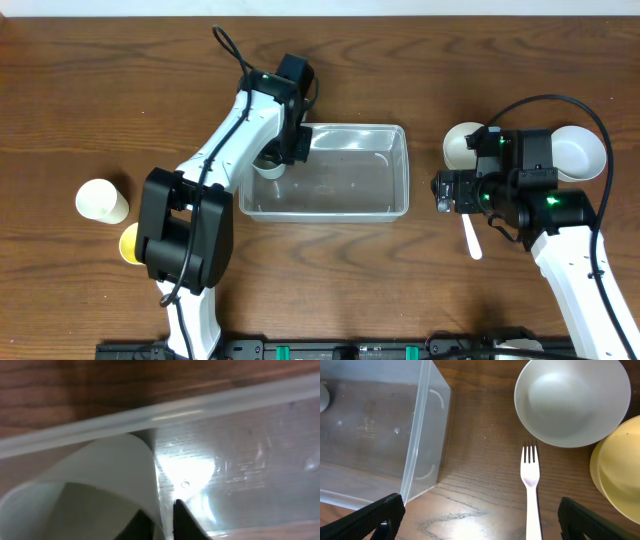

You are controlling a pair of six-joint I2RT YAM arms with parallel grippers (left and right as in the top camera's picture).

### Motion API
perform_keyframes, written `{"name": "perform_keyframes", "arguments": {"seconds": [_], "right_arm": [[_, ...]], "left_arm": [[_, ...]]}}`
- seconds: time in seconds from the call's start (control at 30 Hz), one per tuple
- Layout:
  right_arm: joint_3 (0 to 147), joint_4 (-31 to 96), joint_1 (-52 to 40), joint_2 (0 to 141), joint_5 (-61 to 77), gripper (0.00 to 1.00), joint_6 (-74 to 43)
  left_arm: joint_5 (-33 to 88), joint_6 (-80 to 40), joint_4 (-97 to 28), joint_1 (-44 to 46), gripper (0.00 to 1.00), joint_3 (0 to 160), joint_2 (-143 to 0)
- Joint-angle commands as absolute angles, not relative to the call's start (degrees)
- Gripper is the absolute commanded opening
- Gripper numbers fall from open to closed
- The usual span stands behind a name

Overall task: Pack container
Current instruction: 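Carry the white cup with the left gripper into the container's back-left corner, then return the left gripper and grasp the front white cup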

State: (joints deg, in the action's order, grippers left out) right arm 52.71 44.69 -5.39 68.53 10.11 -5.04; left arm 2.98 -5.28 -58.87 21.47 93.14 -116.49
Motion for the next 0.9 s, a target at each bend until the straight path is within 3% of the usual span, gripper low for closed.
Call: {"name": "perform_keyframes", "arguments": {"seconds": [0.0, 0.17, 0.37, 0.57, 0.67, 0.87], "right_arm": [[53.69, 44.62, -5.58, 68.58, 10.55, 0.99, -5.52], [53.67, 44.64, -5.58, 68.58, 10.52, 0.99, -5.50], [53.67, 44.60, -5.58, 68.58, 10.50, 0.99, -5.48], [53.67, 44.62, -5.58, 68.60, 9.61, 0.99, -5.06], [53.67, 44.73, -5.58, 68.60, 9.45, 0.99, -5.06], [53.67, 44.80, -5.58, 68.60, 9.47, 0.99, -5.08]], "left_arm": [[2.55, -4.95, -59.05, 21.28, 0.30, 92.90, -116.79], [2.52, -4.95, -59.27, 21.28, 0.46, 93.19, -116.18], [1.58, -4.97, -63.02, 21.28, 0.54, 96.92, -109.93], [-9.37, -7.33, -67.22, 20.21, 0.71, 97.67, -95.83], [-11.73, -12.08, -70.59, 16.40, 0.75, 97.62, -89.52], [-11.46, -18.41, -74.54, 0.32, 0.79, 96.12, -83.72]]}}
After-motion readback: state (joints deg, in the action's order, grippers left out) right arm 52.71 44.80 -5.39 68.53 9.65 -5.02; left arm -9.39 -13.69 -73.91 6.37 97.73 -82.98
